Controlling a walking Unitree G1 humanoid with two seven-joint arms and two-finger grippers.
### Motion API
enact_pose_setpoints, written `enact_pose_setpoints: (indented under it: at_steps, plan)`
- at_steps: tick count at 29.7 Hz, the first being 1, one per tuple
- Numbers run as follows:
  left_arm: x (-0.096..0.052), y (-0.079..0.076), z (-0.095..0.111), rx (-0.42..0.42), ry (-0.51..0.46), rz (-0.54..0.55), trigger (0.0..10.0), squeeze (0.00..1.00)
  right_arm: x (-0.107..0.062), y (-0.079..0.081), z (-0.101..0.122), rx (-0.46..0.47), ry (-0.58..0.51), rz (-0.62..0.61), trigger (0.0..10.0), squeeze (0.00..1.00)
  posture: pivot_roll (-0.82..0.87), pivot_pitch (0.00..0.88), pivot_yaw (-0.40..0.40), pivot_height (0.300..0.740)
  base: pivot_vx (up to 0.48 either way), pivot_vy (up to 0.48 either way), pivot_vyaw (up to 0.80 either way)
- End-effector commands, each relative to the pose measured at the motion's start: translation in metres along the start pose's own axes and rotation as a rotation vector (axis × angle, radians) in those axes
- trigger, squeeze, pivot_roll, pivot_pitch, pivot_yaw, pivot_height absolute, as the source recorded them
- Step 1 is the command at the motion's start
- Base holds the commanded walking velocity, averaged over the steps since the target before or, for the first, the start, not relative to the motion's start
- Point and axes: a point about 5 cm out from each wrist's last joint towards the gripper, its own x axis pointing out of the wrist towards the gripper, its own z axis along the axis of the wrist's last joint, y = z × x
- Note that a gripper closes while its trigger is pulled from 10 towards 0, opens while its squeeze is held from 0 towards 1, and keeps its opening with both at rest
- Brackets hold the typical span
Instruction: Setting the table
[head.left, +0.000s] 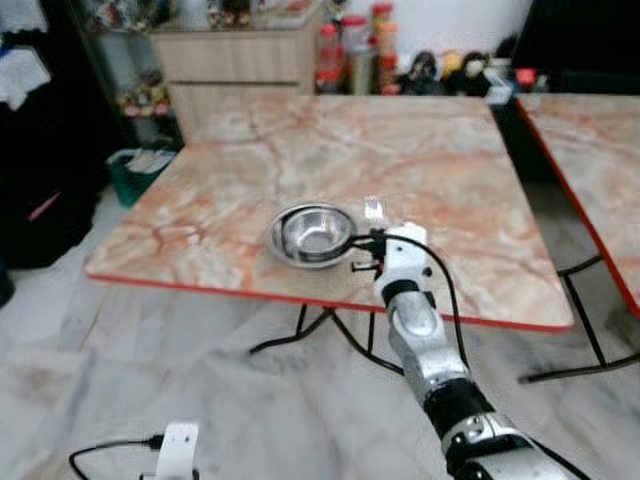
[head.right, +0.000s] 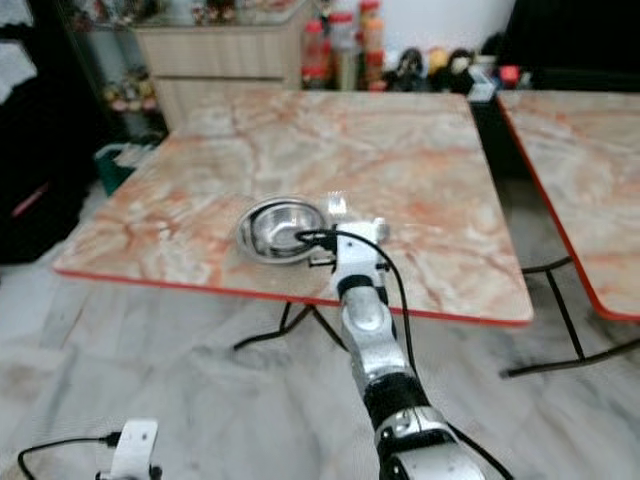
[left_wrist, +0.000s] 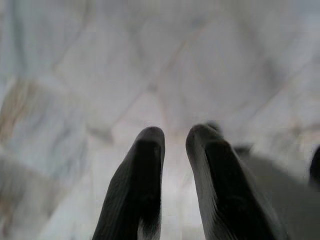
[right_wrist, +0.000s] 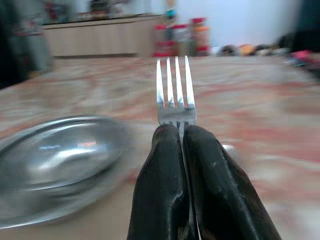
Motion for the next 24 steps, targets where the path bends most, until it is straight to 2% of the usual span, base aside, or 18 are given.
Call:
enact_pose_setpoints:
  at_steps: [1,24]
  plan:
    - [-0.0006,-0.0013,-0.0050,-0.005,0.018,-0.002,10.0,0.00,0.0007,-0.0042,0.0013,0.022,-0.002,-0.026,10.0,0.00,-0.03,0.000,0.019,0.740,0.270,0.000,0.00]
    - [-0.0008,-0.0010,-0.0063,-0.005,0.021,-0.001,10.0,0.00,-0.0012,-0.0049,-0.0034,0.018,0.020,-0.035,10.0,0.00,-0.03,0.000,0.017,0.740,0.270,0.000,0.00]
